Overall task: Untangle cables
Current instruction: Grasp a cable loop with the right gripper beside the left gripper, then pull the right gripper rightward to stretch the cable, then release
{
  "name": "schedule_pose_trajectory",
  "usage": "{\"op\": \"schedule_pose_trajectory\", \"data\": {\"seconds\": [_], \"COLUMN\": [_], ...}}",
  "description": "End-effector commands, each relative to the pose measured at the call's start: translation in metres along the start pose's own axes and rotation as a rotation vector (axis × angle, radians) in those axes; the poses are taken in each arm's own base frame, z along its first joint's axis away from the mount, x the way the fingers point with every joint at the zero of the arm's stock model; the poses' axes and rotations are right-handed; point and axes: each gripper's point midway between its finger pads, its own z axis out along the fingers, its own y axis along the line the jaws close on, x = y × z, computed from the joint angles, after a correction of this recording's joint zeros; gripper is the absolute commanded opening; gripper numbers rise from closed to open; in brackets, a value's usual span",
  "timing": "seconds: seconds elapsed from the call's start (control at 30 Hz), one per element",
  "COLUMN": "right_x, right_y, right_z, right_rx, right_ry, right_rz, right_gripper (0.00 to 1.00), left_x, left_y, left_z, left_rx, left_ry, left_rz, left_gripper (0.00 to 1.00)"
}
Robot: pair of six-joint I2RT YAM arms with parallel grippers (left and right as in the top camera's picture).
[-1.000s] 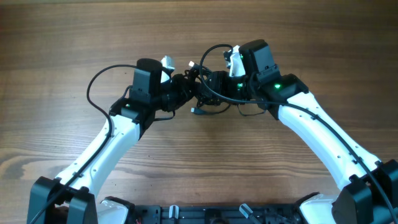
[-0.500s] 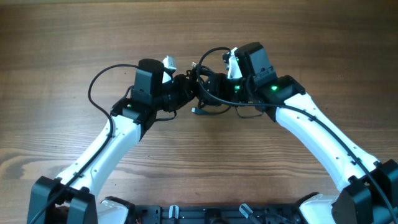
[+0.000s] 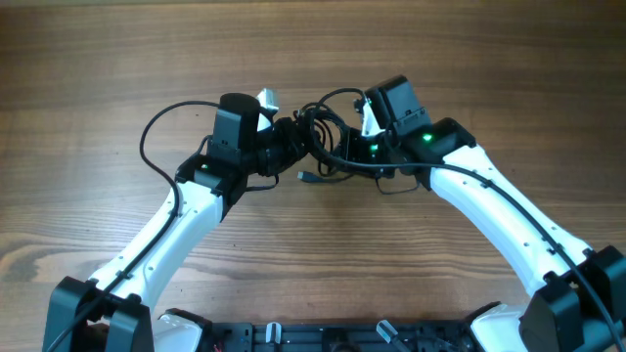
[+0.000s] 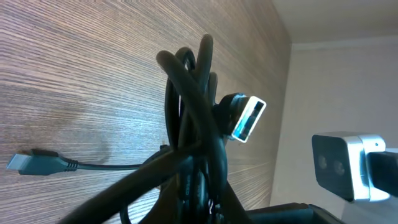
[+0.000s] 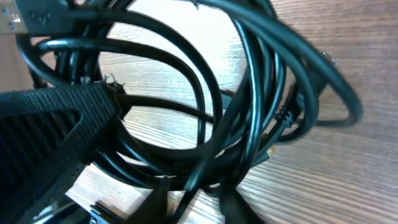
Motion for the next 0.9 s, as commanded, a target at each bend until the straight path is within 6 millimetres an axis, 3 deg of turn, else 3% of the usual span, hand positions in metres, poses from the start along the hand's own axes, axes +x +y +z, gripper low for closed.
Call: {"op": "schedule_pose_trajectory", "data": {"seconds": [0.0, 0.1, 0.27, 0.47, 0.6, 0.7, 0.87], "right_x": [0.006, 0.009, 0.000, -0.023, -0.029, -0.035, -0.043], "right_y": [-0.018, -0.026, -0.083, -0.120, -0.135, -0.158, -0.193], "right_z": [0.009, 0.009, -0.008, -0.028, -0.037, -0.050, -0.072], "right_rx": [0.072, 0.111, 0.371, 0.397, 0.400, 0.420, 0.415], "right_ry": [0.021, 0.030, -0.025, -0.069, -0.070, -0.084, -0.117], "right_rz": [0.001, -0.037, 0.017, 0.111, 0.124, 0.175, 0.308], "right_gripper": [0.08, 0.04, 0.04, 0.04, 0.04, 0.04, 0.04], "left_x": [-0.007, -0.011, -0.027, -0.038, -0.059, -0.070, -0.070], "left_y": [-0.019, -0.017, -0.013, -0.034, -0.025, -0.018, -0.018], "left_z": [-0.008, -0.009, -0.022, -0.065, -0.085, -0.092, -0.093], "left_rx": [0.049, 0.042, 0.091, 0.350, 0.381, 0.379, 0.378], "left_ry": [-0.024, -0.041, -0.027, 0.107, 0.068, 0.038, 0.035], "left_rz": [0.020, 0.018, -0.022, -0.007, -0.044, -0.059, -0.055], "left_gripper": [0.04, 0.04, 0.04, 0.04, 0.04, 0.04, 0.04]}}
